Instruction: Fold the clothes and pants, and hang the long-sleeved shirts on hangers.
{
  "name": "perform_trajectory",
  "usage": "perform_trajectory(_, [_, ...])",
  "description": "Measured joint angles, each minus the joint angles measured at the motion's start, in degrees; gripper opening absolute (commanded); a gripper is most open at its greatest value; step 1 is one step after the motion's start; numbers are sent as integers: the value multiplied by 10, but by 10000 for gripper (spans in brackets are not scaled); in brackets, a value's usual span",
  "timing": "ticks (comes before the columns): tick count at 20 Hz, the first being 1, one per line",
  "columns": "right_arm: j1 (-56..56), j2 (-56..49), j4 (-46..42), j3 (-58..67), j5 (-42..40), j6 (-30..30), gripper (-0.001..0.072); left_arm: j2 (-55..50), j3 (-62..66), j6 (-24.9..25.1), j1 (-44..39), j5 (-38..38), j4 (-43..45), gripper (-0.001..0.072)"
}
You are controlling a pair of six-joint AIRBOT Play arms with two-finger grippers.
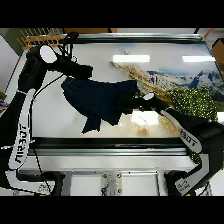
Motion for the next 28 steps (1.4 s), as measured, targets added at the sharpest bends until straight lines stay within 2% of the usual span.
perform_trajectory(2, [22,-21,-5,33,-17,-7,203,0,0,0,0,-5,0,34])
perform_trajectory(3, [29,-27,0,49,-24,-16,30,0,0,0,0,-8,0,35])
perform_trajectory(8, [1,-15,-22,102,-23,-60,19,0,0,-1,0,-28,0,34])
perform_trajectory(16, [-280,103,-262,192,42,51,19,0,0,-1,-4,-37,0,34])
perform_trajectory(22, [-475,209,-309,205,71,79,19,0,0,-1,-5,-38,0,34])
perform_trajectory(28, [-555,291,-344,206,155,87,20,0,0,-1,-5,-39,0,34])
